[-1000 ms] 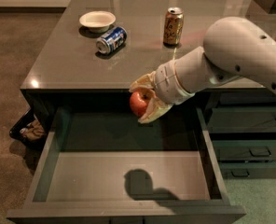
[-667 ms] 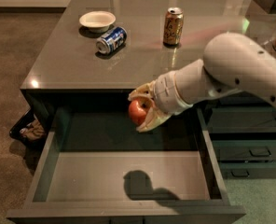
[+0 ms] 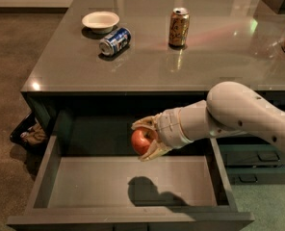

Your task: Place apple into top drawer

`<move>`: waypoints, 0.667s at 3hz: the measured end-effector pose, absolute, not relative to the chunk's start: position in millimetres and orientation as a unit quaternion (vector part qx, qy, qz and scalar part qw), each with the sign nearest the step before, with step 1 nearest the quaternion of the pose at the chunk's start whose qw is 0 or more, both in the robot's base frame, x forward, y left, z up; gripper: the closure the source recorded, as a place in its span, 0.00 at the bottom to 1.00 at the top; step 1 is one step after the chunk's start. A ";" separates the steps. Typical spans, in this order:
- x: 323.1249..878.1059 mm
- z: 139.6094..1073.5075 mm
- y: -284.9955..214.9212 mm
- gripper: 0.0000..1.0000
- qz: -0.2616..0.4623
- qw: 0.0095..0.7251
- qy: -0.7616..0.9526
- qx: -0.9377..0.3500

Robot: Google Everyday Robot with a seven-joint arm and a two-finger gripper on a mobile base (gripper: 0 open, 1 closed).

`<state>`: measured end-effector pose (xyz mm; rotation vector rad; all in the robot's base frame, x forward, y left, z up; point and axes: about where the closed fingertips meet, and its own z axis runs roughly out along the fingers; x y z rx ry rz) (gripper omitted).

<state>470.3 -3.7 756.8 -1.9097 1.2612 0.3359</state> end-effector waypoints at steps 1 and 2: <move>470.1 756.5 -3.6 1.00 0.133 0.403 0.499 -0.756; 461.3 725.1 -14.1 1.00 0.149 0.394 0.515 -0.746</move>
Offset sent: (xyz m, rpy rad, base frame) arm -0.0293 -0.0391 -0.1082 0.0222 0.1639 -0.0744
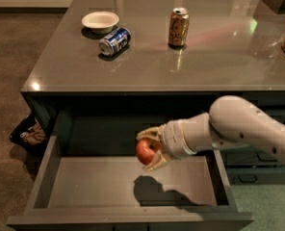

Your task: Place apple into top drawer

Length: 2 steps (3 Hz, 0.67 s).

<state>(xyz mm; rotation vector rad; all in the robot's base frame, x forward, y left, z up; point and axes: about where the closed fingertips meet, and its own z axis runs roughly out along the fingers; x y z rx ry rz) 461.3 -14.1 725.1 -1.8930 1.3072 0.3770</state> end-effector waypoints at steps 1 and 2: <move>449.1 673.4 -30.1 1.00 0.167 0.377 0.540 -0.734; 447.9 668.9 -30.8 1.00 0.168 0.369 0.540 -0.738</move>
Offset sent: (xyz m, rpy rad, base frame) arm -0.0105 -0.0148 -0.0454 -0.0042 0.0581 -0.0274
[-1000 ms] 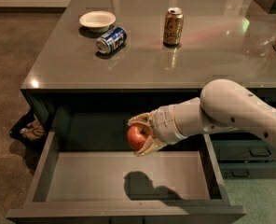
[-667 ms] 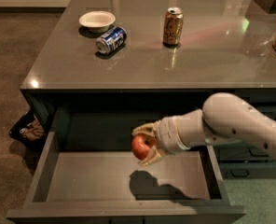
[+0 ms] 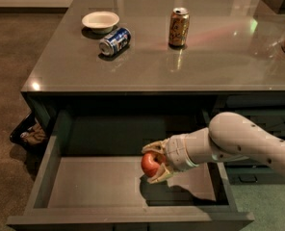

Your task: Place apple into top drawer

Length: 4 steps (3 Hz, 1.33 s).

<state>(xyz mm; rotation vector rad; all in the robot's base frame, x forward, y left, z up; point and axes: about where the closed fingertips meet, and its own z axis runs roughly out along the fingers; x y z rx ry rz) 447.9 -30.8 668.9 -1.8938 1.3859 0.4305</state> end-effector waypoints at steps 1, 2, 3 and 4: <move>446.2 628.3 -49.0 1.00 0.178 0.342 0.555 -0.737; 447.2 610.8 -56.3 1.00 0.186 0.337 0.560 -0.733; 447.2 611.2 -56.3 0.87 0.186 0.337 0.560 -0.733; 447.2 611.1 -56.2 0.64 0.186 0.337 0.560 -0.733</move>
Offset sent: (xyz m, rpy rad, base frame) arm 0.0027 -0.0470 -0.1268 -0.0086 0.1457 -0.0268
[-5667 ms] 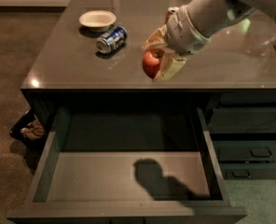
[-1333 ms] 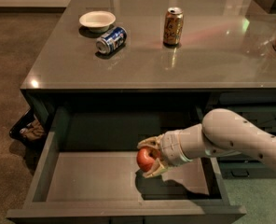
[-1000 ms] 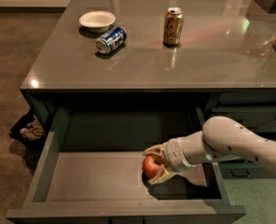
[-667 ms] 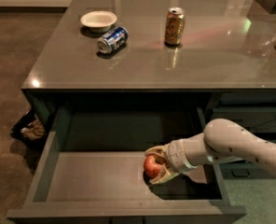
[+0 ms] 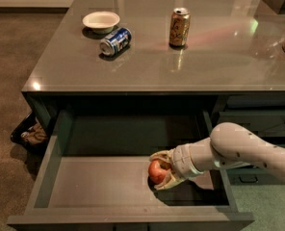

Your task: Place apple into top drawer

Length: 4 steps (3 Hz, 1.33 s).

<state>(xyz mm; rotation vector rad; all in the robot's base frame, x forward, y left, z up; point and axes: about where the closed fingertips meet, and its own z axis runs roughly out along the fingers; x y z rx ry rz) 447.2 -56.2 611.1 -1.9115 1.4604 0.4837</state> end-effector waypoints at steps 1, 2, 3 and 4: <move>447.1 611.1 -56.2 0.41 0.186 0.337 0.560 -0.733; 447.1 611.1 -56.2 0.17 0.186 0.337 0.560 -0.733; 447.1 611.1 -56.1 0.00 0.186 0.337 0.560 -0.733; 447.1 611.1 -56.1 0.00 0.186 0.337 0.560 -0.733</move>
Offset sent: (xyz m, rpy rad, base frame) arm 0.0000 0.0000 0.0000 0.0000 0.0000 0.0001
